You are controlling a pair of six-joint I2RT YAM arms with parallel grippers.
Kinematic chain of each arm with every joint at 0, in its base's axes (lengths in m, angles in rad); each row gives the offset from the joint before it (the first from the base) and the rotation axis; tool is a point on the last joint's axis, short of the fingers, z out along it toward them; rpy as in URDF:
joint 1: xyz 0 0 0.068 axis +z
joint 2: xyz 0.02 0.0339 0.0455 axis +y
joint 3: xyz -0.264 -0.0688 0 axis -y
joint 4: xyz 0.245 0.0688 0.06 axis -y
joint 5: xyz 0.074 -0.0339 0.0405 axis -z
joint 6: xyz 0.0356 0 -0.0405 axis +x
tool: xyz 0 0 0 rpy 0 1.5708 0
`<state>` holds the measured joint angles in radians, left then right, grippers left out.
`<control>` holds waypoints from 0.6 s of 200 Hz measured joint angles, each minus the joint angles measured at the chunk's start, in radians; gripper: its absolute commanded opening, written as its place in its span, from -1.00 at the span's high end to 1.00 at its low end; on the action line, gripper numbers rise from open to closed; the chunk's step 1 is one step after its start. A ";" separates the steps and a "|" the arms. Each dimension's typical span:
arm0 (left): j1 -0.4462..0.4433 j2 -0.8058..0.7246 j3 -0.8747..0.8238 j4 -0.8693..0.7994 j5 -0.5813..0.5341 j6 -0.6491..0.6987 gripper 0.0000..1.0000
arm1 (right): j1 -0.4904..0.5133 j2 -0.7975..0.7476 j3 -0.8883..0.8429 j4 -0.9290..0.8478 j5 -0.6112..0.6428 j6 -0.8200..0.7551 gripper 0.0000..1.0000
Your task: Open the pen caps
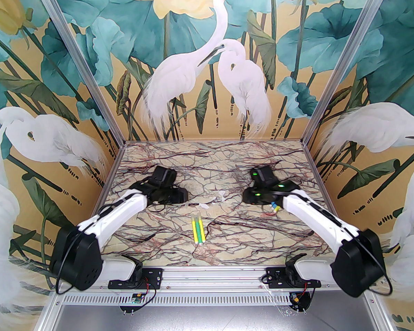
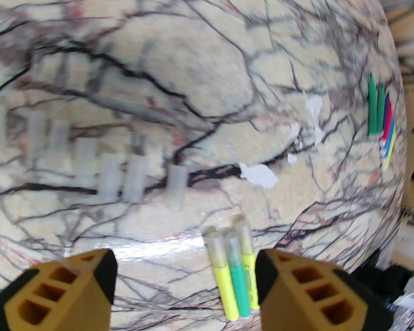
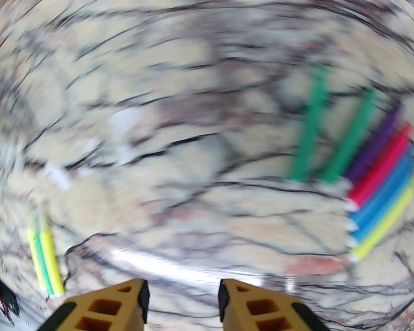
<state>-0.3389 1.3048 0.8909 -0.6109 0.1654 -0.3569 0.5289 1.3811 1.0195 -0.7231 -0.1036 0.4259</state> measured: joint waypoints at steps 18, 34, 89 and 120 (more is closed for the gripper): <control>0.038 -0.055 -0.040 0.016 0.002 -0.015 -0.48 | 0.082 0.070 0.047 0.001 0.002 0.000 0.18; 0.056 -0.086 -0.063 0.025 0.002 -0.023 -0.50 | 0.147 0.139 0.092 0.002 0.003 0.000 0.18; 0.087 -0.140 -0.124 0.054 0.002 -0.053 -0.56 | 0.303 0.359 0.231 0.043 -0.013 0.008 0.21; 0.089 -0.161 -0.126 0.057 0.002 -0.055 -0.58 | 0.335 0.413 0.254 0.044 -0.021 0.022 0.22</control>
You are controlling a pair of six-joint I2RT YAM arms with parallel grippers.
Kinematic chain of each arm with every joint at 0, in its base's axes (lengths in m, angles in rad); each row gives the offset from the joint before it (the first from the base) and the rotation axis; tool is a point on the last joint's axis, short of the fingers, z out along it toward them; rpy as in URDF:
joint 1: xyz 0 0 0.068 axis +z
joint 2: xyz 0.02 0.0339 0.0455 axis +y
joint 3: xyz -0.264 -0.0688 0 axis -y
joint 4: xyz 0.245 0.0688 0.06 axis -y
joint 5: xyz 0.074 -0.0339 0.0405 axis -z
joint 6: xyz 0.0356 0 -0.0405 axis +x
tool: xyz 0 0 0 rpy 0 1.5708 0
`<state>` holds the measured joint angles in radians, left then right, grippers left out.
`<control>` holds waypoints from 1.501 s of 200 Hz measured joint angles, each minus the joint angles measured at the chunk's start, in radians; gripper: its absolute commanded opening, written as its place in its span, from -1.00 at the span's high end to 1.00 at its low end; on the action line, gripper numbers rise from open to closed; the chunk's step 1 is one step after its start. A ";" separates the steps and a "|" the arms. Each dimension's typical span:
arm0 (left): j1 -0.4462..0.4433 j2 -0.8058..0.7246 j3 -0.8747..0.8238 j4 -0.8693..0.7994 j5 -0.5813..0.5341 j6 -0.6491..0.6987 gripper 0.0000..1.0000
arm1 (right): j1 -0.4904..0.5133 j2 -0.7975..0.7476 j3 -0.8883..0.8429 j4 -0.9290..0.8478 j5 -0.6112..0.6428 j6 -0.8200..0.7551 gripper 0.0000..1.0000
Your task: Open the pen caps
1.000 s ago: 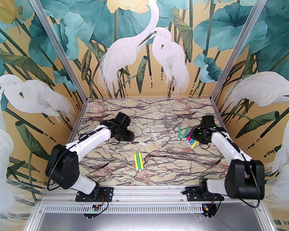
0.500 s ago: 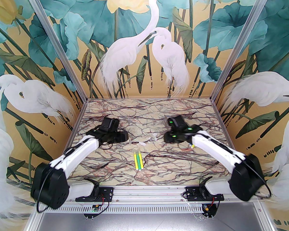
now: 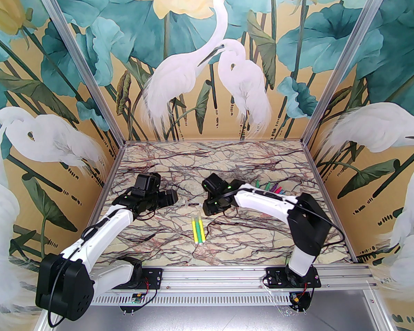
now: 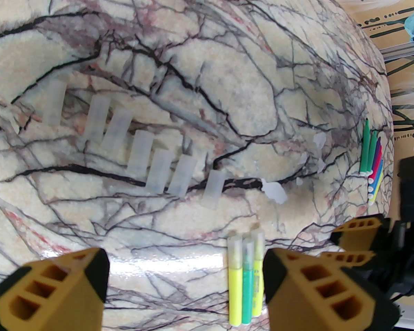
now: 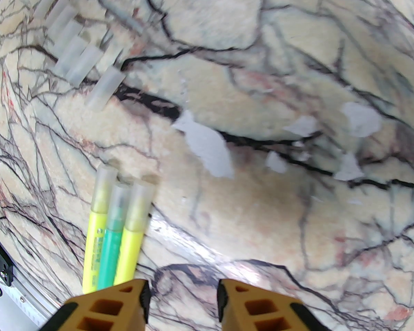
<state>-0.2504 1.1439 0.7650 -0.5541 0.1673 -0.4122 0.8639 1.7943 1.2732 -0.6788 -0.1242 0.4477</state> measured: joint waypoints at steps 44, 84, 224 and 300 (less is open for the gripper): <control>0.002 -0.002 -0.009 0.015 0.000 0.000 -0.58 | 0.045 0.021 0.010 -0.001 -0.007 0.004 0.21; 0.002 -0.004 -0.015 0.024 0.000 0.000 -0.58 | 0.097 0.032 0.010 -0.002 -0.015 0.025 0.20; 0.002 -0.019 -0.018 0.031 -0.001 0.000 -0.58 | 0.145 0.115 -0.008 0.019 -0.037 0.092 0.26; 0.002 -0.019 -0.020 0.032 -0.001 0.000 -0.58 | 0.156 0.132 -0.010 0.039 -0.037 0.114 0.31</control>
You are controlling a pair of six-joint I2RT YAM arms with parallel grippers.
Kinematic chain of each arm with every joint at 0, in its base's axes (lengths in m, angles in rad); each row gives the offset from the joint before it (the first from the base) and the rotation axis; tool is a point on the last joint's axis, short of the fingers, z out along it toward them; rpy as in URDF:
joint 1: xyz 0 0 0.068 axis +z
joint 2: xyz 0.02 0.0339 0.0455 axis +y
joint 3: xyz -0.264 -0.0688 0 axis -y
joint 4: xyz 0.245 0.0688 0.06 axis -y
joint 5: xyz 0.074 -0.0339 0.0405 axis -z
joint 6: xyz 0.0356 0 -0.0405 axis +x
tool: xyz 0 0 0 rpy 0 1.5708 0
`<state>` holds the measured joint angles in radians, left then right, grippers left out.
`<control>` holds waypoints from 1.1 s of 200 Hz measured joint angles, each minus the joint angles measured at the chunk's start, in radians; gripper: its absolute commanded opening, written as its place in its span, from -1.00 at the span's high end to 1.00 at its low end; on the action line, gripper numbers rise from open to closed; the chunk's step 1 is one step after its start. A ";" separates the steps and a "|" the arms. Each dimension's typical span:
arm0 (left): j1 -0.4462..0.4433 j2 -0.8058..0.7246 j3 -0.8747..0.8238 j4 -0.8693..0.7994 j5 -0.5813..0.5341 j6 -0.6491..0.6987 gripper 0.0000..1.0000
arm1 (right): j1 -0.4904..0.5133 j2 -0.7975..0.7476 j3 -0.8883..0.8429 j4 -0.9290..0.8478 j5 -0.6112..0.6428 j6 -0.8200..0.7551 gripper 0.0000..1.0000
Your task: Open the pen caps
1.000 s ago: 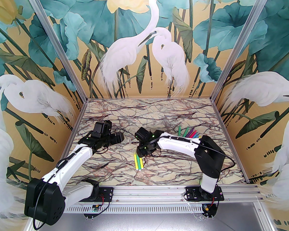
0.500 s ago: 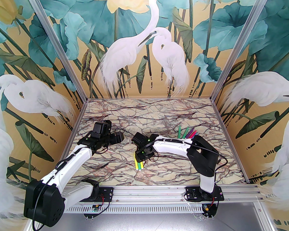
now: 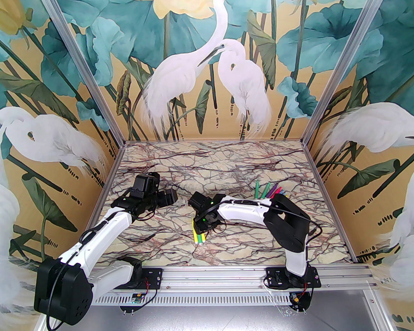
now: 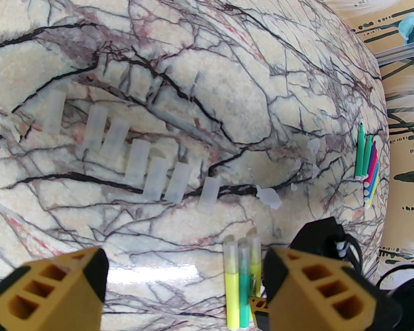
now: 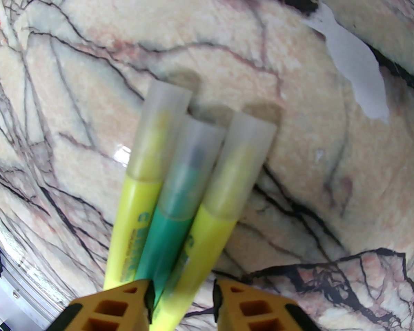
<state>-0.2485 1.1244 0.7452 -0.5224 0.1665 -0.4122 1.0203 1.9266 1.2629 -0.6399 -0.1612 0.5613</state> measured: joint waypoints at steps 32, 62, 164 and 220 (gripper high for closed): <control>0.000 0.000 -0.004 0.004 0.000 0.000 -0.58 | 0.000 0.000 0.002 -0.014 0.013 0.015 0.34; 0.000 0.000 -0.006 0.005 0.000 0.000 -0.58 | 0.002 0.009 0.002 -0.054 0.057 0.023 0.35; 0.000 0.000 -0.006 0.012 0.000 0.000 -0.58 | 0.017 0.054 0.063 -0.136 0.132 0.025 0.46; 0.001 0.000 -0.007 0.026 0.022 0.000 -0.55 | 0.026 0.061 0.079 -0.158 0.160 0.040 0.61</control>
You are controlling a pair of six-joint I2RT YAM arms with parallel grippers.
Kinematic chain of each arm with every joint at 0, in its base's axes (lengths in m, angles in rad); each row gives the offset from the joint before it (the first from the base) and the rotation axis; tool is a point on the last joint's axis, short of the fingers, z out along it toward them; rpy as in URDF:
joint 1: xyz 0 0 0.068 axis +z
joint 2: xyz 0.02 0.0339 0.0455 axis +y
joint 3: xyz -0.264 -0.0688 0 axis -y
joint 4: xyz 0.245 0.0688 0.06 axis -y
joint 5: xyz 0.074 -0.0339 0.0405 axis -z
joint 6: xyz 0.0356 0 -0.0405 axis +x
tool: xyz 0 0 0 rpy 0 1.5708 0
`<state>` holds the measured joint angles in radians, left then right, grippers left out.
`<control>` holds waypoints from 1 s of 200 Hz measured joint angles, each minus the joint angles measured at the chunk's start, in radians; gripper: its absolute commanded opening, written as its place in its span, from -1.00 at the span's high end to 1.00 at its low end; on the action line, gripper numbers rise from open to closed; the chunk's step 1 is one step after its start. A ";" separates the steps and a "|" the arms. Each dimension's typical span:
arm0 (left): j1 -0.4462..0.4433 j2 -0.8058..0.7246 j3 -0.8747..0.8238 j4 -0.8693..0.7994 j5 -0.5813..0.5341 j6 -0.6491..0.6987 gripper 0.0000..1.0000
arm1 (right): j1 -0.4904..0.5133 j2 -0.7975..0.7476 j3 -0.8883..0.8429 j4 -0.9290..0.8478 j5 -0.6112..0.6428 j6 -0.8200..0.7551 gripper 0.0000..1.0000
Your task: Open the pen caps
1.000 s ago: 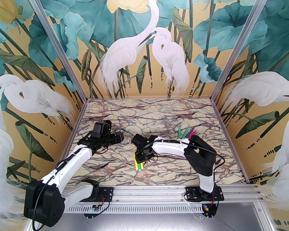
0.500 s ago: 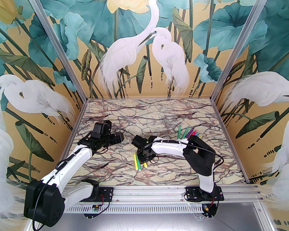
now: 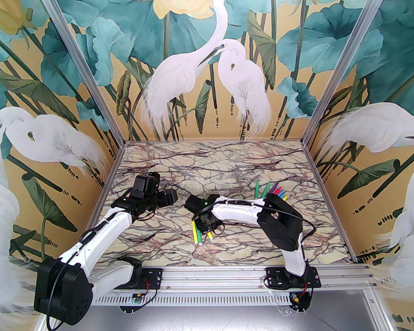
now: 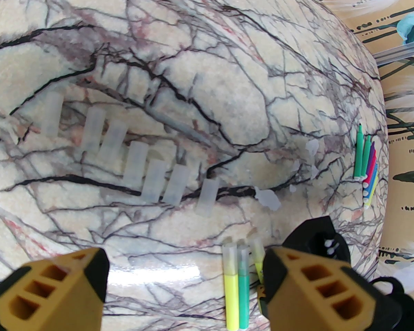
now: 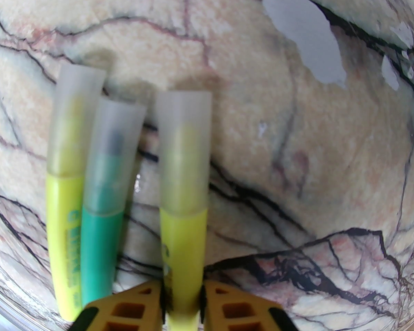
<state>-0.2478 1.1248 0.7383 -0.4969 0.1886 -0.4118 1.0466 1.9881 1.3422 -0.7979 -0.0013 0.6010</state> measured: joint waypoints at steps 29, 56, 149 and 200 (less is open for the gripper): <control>0.000 0.001 -0.009 0.029 0.054 0.000 -0.50 | 0.000 -0.032 -0.044 0.044 0.005 -0.002 0.66; 0.000 0.003 -0.011 0.063 0.128 -0.001 -0.49 | -0.017 -0.087 -0.122 0.116 0.006 -0.010 0.74; 0.000 0.042 -0.058 0.288 0.480 -0.078 -0.38 | -0.045 -0.391 -0.322 0.404 -0.037 -0.060 0.75; -0.015 0.042 -0.071 0.386 0.608 -0.114 -0.35 | -0.045 -0.423 -0.322 0.467 -0.063 -0.084 0.75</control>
<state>-0.2626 1.1671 0.6674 -0.1104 0.7971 -0.5255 1.0012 1.5646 1.0199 -0.3309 -0.0643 0.5167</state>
